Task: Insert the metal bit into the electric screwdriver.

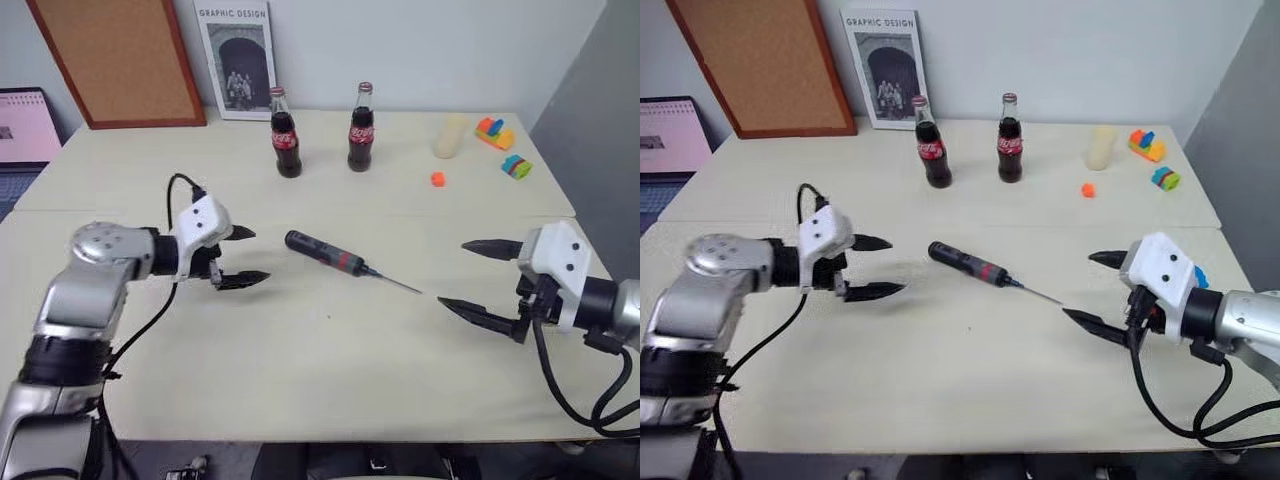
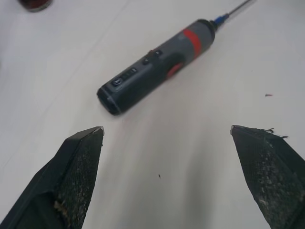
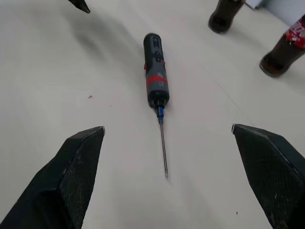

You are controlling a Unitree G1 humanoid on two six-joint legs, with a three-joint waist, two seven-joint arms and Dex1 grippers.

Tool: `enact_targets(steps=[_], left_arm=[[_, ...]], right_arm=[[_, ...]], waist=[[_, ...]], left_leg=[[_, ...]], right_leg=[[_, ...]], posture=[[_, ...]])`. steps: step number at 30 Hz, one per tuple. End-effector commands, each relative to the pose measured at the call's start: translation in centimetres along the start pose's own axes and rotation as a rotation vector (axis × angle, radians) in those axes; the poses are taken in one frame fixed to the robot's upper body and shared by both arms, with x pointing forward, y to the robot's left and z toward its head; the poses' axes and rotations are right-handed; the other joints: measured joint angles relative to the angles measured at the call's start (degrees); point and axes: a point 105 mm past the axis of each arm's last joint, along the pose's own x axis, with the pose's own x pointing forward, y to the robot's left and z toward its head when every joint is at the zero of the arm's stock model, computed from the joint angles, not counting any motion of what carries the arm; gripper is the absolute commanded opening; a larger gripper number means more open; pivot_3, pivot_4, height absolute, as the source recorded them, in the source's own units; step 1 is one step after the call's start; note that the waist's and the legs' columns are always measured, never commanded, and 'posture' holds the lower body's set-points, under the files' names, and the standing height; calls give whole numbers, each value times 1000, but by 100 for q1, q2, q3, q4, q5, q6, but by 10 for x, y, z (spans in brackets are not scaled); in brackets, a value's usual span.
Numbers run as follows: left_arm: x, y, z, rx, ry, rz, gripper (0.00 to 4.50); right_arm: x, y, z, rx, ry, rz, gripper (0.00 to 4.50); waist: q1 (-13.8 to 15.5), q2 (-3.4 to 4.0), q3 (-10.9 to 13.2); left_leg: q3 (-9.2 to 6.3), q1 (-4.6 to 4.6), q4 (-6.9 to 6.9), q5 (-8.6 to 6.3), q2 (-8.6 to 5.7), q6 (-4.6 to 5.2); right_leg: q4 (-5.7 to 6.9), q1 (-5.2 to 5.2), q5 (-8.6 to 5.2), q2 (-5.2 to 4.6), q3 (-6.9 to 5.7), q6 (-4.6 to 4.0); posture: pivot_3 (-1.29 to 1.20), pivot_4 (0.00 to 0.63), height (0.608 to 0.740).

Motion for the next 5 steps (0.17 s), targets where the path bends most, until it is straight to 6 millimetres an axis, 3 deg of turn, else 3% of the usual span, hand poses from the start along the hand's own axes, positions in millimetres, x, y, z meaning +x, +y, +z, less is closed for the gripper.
enact_targets(steps=[1, 5], left_arm=[[-20, -8, 10, -16, -30, 17, 4431], [-25, -15, 3, -41, -7, 23, 4431]], right_arm=[[-12, -11, 0, -52, 2, -41, 4500], [-13, -13, -2, -53, 4, -38, 4500]], waist=[[9, 0, 0], [34, 0, 0]], left_leg=[[0, 3, 1, 0, -4, 0], [2, 8, 5, 0, -6, 1]], right_leg=[[0, 1, 1, -4, 4, 2], [1, 9, 5, -6, -2, 8]], posture=[[0, 150, 740], [0, 150, 740]])
